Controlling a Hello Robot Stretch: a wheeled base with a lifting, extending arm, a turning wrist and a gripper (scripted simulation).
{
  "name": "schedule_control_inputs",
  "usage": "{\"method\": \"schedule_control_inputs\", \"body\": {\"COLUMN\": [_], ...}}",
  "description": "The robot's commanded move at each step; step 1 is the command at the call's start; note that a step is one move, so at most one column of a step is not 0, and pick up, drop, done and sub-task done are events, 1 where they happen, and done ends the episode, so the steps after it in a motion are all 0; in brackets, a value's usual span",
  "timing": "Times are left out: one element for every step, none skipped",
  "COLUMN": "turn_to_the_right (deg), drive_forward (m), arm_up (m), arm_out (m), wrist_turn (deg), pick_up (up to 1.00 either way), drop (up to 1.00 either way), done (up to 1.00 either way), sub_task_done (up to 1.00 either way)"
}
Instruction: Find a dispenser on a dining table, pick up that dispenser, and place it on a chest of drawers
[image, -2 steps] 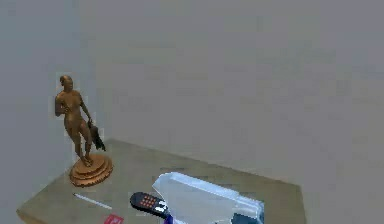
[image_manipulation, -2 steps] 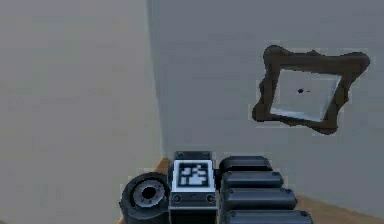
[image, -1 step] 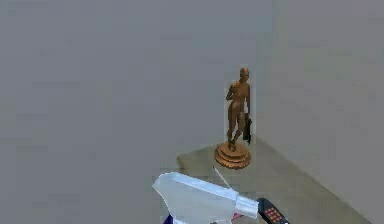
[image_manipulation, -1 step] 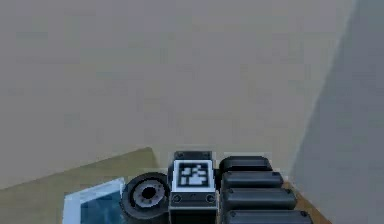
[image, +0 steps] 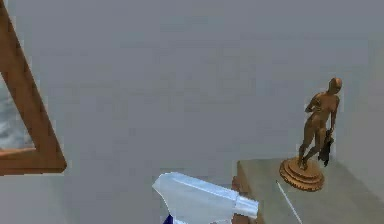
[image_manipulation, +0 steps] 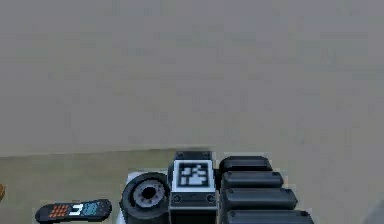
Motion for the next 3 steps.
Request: {"method": "schedule_control_inputs", "body": {"turn_to_the_right": [0.0, 45.0, 45.0], "drive_forward": [0.4, 0.0, 0.0], "arm_up": [0.0, 0.0, 0.0], "arm_out": [0.0, 0.0, 0.0], "wrist_turn": [0.0, 0.0, 0.0], "pick_up": [0.0, 0.0, 0.0], "drop": [0.0, 0.0, 0.0], "done": [0.0, 0.0, 0.0], "sub_task_done": [0.0, 0.0, 0.0]}}
